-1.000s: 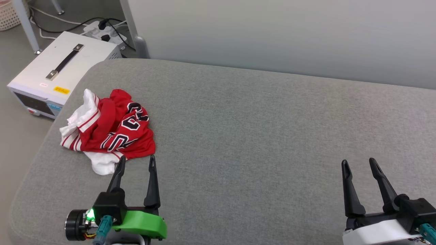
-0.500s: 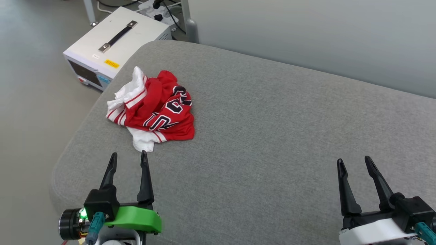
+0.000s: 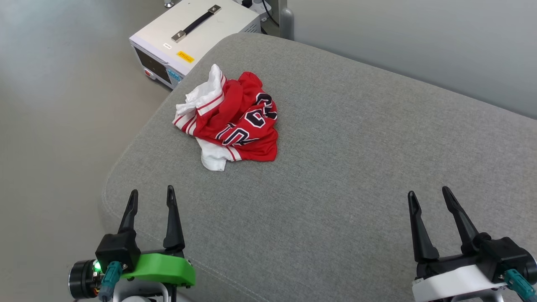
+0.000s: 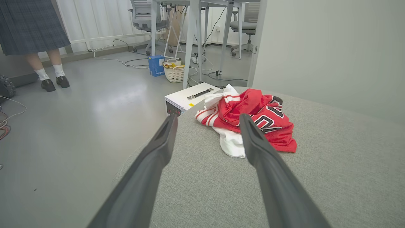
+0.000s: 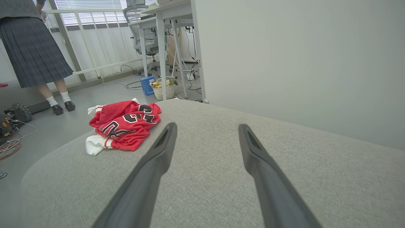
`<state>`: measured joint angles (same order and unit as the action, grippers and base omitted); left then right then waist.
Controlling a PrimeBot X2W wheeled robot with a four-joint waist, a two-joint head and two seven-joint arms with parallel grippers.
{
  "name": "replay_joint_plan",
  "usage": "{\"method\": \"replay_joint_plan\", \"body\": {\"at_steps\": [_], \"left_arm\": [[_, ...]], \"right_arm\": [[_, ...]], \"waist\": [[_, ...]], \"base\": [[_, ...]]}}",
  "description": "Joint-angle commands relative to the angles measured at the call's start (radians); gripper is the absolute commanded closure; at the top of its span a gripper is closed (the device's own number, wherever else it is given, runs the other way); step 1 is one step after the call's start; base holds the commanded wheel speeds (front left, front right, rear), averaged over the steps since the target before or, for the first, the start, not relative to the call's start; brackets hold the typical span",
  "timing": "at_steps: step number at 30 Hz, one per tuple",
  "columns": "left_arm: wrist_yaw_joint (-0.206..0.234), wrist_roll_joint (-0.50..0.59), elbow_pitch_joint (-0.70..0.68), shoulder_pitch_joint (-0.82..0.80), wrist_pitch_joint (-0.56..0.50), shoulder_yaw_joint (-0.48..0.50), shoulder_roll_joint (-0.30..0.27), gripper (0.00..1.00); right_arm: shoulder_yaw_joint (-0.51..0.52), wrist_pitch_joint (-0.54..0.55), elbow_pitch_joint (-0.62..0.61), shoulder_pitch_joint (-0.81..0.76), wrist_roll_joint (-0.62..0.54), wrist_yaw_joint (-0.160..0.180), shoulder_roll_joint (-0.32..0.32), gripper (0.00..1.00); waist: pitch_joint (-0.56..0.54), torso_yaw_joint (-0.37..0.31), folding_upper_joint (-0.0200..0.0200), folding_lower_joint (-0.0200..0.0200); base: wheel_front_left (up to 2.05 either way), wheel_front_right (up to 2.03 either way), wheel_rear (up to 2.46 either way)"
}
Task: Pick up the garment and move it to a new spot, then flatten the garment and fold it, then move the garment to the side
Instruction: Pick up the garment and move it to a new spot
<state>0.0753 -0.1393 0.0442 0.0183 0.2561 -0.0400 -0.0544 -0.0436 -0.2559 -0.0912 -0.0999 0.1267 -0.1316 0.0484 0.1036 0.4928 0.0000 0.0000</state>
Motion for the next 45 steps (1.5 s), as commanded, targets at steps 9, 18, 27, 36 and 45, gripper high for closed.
{"method": "replay_joint_plan", "body": {"at_steps": [9,18,27,36,45], "left_arm": [[-0.001,-0.035,0.009,-0.026,0.006,0.022,0.004,0.00],[-0.128,0.003,0.020,-0.221,0.006,0.163,-0.026,0.00],[-0.204,-0.048,0.156,-0.570,0.006,0.195,-0.191,0.00],[-0.206,-0.218,0.396,-0.739,0.003,-0.084,-0.396,0.00],[-0.206,-0.570,0.537,-0.854,-0.290,-0.455,-0.564,0.00]], "right_arm": [[-0.005,-0.006,-0.003,0.018,-0.015,0.001,0.002,0.00],[-0.015,-0.006,-0.014,0.056,-0.052,0.001,0.002,0.00],[-0.017,-0.006,-0.046,0.130,-0.114,0.001,0.003,0.00],[-0.034,-0.006,-0.060,0.161,-0.119,0.001,0.013,0.00],[-0.043,-0.006,-0.068,0.185,-0.119,0.001,0.018,0.00]], "waist": [[0.015,-0.011,0.0000,0.0000],[0.082,-0.076,0.0000,0.0000],[0.204,-0.172,0.0000,0.0000],[0.254,-0.222,0.0000,0.0000],[0.290,-0.263,0.0000,0.0000]], "base": [[0.00,0.00,0.00],[0.00,0.00,0.00],[0.00,0.00,0.00],[0.00,0.00,0.00],[0.00,0.00,0.00]]}}
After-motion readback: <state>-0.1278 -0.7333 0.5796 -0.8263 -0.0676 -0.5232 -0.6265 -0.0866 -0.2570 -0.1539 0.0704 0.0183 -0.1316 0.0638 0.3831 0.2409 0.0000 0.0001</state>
